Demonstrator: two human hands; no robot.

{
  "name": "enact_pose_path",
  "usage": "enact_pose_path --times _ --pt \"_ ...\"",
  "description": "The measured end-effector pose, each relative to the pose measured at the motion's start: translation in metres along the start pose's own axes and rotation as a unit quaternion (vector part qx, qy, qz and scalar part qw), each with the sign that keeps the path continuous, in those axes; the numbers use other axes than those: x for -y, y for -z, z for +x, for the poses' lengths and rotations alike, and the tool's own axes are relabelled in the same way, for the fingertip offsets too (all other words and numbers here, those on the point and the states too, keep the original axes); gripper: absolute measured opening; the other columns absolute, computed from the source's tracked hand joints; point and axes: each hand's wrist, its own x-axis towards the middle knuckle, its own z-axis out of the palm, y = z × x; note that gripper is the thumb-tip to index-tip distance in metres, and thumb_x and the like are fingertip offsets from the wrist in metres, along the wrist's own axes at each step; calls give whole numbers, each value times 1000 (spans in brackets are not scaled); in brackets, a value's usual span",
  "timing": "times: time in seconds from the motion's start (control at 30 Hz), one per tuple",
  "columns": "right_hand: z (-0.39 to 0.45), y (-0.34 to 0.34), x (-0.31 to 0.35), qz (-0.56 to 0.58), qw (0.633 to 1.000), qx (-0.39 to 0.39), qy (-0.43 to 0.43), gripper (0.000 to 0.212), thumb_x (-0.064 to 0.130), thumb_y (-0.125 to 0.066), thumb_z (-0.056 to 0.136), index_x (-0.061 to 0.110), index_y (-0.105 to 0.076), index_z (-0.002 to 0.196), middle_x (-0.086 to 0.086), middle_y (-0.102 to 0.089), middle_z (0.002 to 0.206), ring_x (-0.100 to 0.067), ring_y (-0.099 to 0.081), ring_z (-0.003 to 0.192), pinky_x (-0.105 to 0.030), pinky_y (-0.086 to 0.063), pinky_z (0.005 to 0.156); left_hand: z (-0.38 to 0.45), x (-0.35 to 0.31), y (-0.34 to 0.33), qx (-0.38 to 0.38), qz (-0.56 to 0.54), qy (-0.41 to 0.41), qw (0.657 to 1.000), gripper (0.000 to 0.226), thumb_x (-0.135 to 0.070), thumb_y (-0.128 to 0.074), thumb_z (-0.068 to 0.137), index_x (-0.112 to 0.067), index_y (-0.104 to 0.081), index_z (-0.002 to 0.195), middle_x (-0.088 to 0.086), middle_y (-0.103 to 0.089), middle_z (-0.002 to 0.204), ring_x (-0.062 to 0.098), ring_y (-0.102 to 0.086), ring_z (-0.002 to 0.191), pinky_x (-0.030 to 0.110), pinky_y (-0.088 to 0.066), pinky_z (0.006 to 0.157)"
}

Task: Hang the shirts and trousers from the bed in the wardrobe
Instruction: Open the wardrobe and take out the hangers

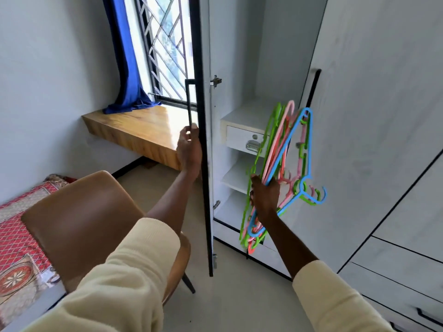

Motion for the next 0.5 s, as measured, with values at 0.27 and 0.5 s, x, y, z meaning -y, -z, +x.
enact_pose_path --times 0.27,0.5 --pt "41 60 37 -81 975 -162 130 28 27 -67 92 9 -52 77 0 -46 58 -8 -42 51 -11 -32 44 -19 -23 -137 200 290 -174 920 28 -18 -52 99 -3 -68 116 19 -68 117 38 -62 108 41 -49 89" --pt "95 102 66 -151 954 -199 166 30 35 -62 95 5 -58 94 -2 -57 67 -18 -53 57 -27 -38 54 -12 -33 -224 260 351 -189 879 30 -17 -56 98 7 -61 116 26 -64 119 40 -61 112 38 -48 91"
